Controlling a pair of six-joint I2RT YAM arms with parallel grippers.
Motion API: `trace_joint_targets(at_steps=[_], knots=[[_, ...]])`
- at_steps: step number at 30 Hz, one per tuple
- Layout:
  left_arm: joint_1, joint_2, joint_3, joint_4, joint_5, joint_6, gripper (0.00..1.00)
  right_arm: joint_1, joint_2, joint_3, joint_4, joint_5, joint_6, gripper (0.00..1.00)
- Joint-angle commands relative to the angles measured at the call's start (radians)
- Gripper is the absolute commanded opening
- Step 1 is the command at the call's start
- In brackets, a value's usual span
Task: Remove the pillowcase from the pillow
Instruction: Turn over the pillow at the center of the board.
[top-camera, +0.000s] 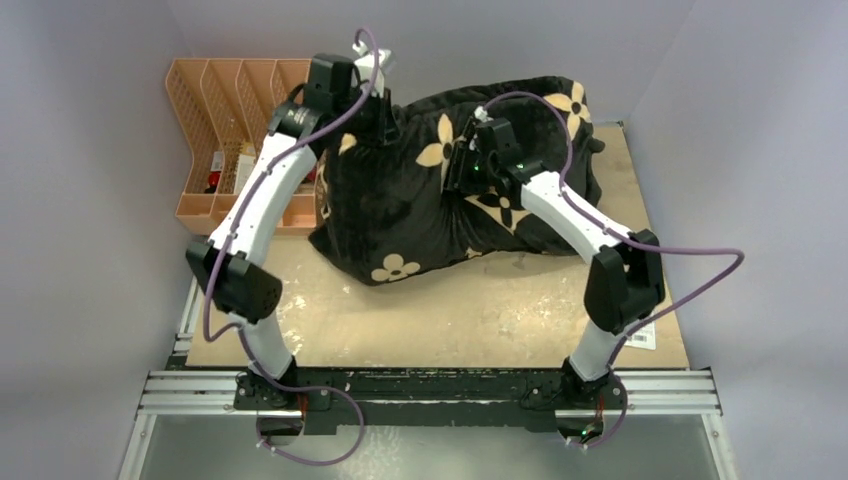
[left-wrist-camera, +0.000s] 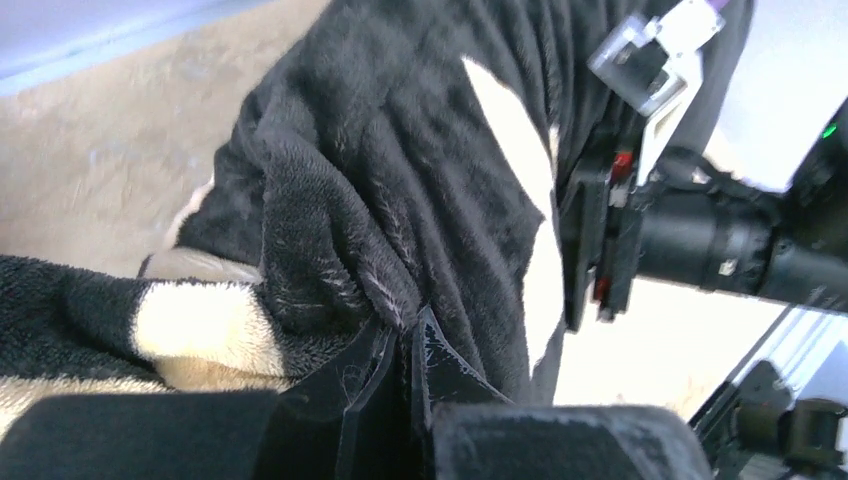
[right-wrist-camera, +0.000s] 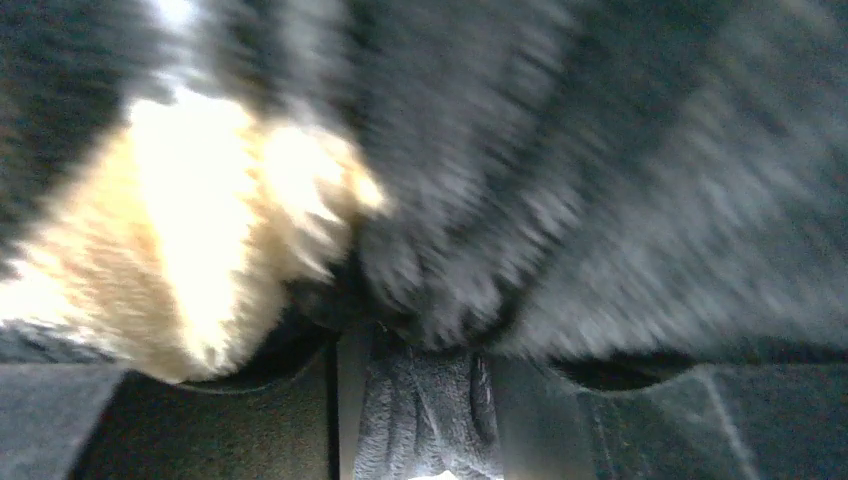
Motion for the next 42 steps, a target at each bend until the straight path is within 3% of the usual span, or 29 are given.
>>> trace_joint_targets(at_steps=[1,4,7,12,18,24,29,34,36,38,39,42], knots=[[-0.208,-0.249,-0.280,0.010,-0.049,0.045,0.00,0.024,-0.145,-0.202,0.045,0.028,0.001,0.52],[-0.294,-0.335,-0.493,0.133,-0.126,0.016,0.00,0.025,-0.294,-0.397,0.061,0.062,0.015,0.60],[-0.351,-0.403,-0.667,0.230,-0.203,-0.017,0.00,0.024,-0.441,-0.491,-0.036,0.137,0.030,0.66],[-0.493,-0.473,-0.801,0.274,-0.354,-0.032,0.00,0.024,-0.678,-0.553,-0.230,0.322,0.064,0.78],[-0.661,-0.502,-0.912,0.297,-0.567,-0.074,0.00,0.023,-0.841,-0.437,-0.447,0.444,0.096,0.81],[-0.742,-0.541,-1.054,0.398,-0.596,-0.151,0.00,0.023,-0.941,-0.296,-0.511,0.439,0.085,0.82],[-0.830,-0.496,-1.071,0.377,-0.606,-0.171,0.00,0.024,-0.907,-0.225,-0.492,0.376,0.030,0.82],[-0.982,-0.479,-1.094,0.347,-0.665,-0.236,0.00,0.024,-0.833,-0.111,-0.561,0.485,0.010,0.85],[-1.018,-0.494,-1.102,0.324,-0.694,-0.277,0.10,0.023,-0.815,-0.122,-0.572,0.469,0.009,0.89],[-1.043,-0.548,-1.112,0.319,-0.732,-0.315,0.33,0.023,-0.799,-0.210,-0.548,0.442,0.034,0.89],[-1.046,-0.589,-1.116,0.325,-0.745,-0.332,0.46,0.024,-0.789,-0.280,-0.546,0.432,0.074,0.86],[-1.046,-0.707,-1.064,0.313,-0.789,-0.344,0.67,0.025,-0.791,-0.535,-0.431,0.357,0.180,0.71]])
